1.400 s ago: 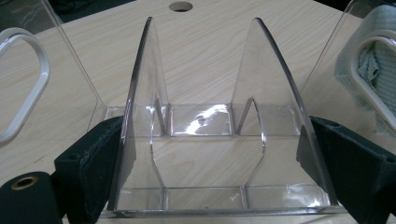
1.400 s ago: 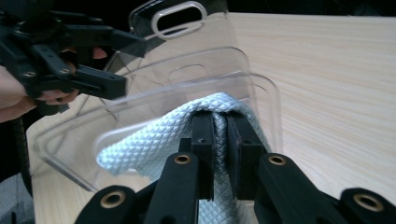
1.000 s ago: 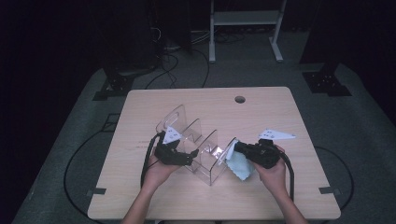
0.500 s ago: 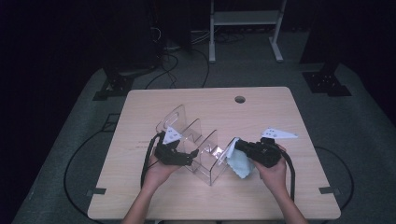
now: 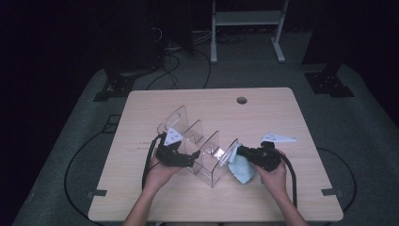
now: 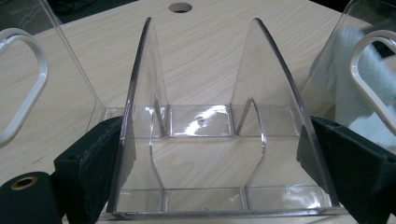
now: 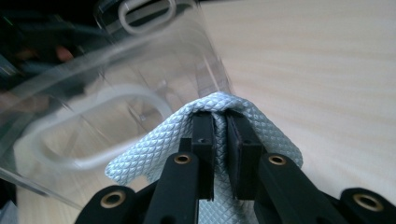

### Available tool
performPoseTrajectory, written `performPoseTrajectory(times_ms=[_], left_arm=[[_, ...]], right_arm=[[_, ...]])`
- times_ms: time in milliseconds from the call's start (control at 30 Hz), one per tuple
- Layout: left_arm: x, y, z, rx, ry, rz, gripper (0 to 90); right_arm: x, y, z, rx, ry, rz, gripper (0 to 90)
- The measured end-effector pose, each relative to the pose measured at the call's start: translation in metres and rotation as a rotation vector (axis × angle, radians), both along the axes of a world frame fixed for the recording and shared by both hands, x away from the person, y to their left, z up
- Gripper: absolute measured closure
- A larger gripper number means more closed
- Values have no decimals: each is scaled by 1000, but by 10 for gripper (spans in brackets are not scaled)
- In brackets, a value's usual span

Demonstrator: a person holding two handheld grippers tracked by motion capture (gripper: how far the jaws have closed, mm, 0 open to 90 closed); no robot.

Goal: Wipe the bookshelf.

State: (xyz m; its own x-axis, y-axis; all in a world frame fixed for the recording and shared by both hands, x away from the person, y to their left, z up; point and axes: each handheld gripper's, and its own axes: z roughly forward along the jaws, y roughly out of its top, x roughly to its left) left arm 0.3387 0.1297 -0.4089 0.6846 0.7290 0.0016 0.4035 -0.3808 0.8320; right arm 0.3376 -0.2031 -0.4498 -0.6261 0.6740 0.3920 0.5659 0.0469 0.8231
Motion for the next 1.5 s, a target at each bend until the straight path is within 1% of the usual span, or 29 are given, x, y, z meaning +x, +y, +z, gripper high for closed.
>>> performPoseTrajectory(times_ms=[33, 67, 100, 167, 200, 267, 367, 400, 433, 533, 633, 733, 767, 800, 900, 933, 967, 1000, 1033, 1067, 1100, 1133, 1200, 1233, 1267, 1333, 1400, 1433, 1500], left_arm=[[0, 0, 0, 0, 0, 0, 82], [0, 0, 0, -1, 1, -1, 82], [0, 0, 0, 0, 1, -2, 82], [0, 0, 0, 0, 1, -1, 82], [0, 0, 0, 0, 1, -1, 82], [0, 0, 0, 1, 1, 0, 82], [0, -1, 0, -5, 0, 8, 82], [0, -1, 0, -6, 1, 8, 82], [0, -1, 0, -5, 1, 7, 82], [0, -1, 0, -5, 0, 7, 82], [0, 0, 0, -2, 0, 4, 81], [0, -1, 0, -6, 0, 6, 81], [0, -1, 0, -6, -1, 6, 81], [0, 0, 0, -3, -1, 4, 81], [0, -1, -1, -7, -1, 7, 81], [0, -1, -1, -7, -1, 6, 81], [0, -1, -1, -7, -1, 6, 81], [0, -1, -1, -7, 0, 7, 81], [0, -1, -1, -7, 0, 7, 81], [0, -1, -1, -7, 0, 6, 81], [0, -1, -1, -7, 0, 6, 81], [0, -1, -1, -7, -1, 8, 81], [0, -1, -1, -8, -2, 10, 81], [0, -1, -1, -7, -2, 9, 81], [0, -1, -1, -6, -2, 9, 81], [0, -2, -1, -7, -3, 11, 81], [0, -1, -1, -1, -3, 8, 82], [0, -1, -1, -1, -3, 8, 82], [0, -1, -1, 2, -3, 7, 82]], right_arm=[[0, 0, 0, 0, 0, 0, 818], [0, 2, -11, -29, 27, 5, 818], [0, 3, -14, -38, 40, 6, 818], [0, 5, -24, -81, 79, 8, 818], [1, 6, -28, -88, 98, 12, 818], [3, 5, -31, -68, 118, 15, 818], [4, 5, -30, -69, 119, 6, 818], [4, 5, -31, -66, 116, 4, 818], [4, 4, -32, -53, 126, 1, 818], [3, 8, -42, -80, 162, 13, 818], [3, 9, -44, -86, 168, 19, 817], [5, 6, -41, -86, 162, -9, 818], [9, 2, -41, -72, 177, -24, 818], [9, 3, -41, -68, 182, -24, 818], [4, 9, -41, -80, 191, -2, 821], [1, 11, -41, -81, 197, 16, 821], [1, 11, -41, -81, 197, 16, 821], [-7, 19, -41, -69, 203, 85, 821], [-7, 19, -41, -69, 203, 85, 821], [-14, 27, -39, -91, 181, 130, 820], [-14, 27, -39, -91, 181, 130, 820], [-13, 26, -37, -111, 161, 118, 818], [-8, 20, -38, -107, 155, 70, 820], [-7, 18, -38, -97, 163, 53, 820], [-7, 17, -38, -86, 165, 49, 820], [-13, 23, -37, -97, 157, 81, 821], [-24, 35, -35, -132, 133, 108, 823], [-24, 35, -35, -132, 133, 108, 823], [-32, 43, -35, -139, 124, 150, 821]])
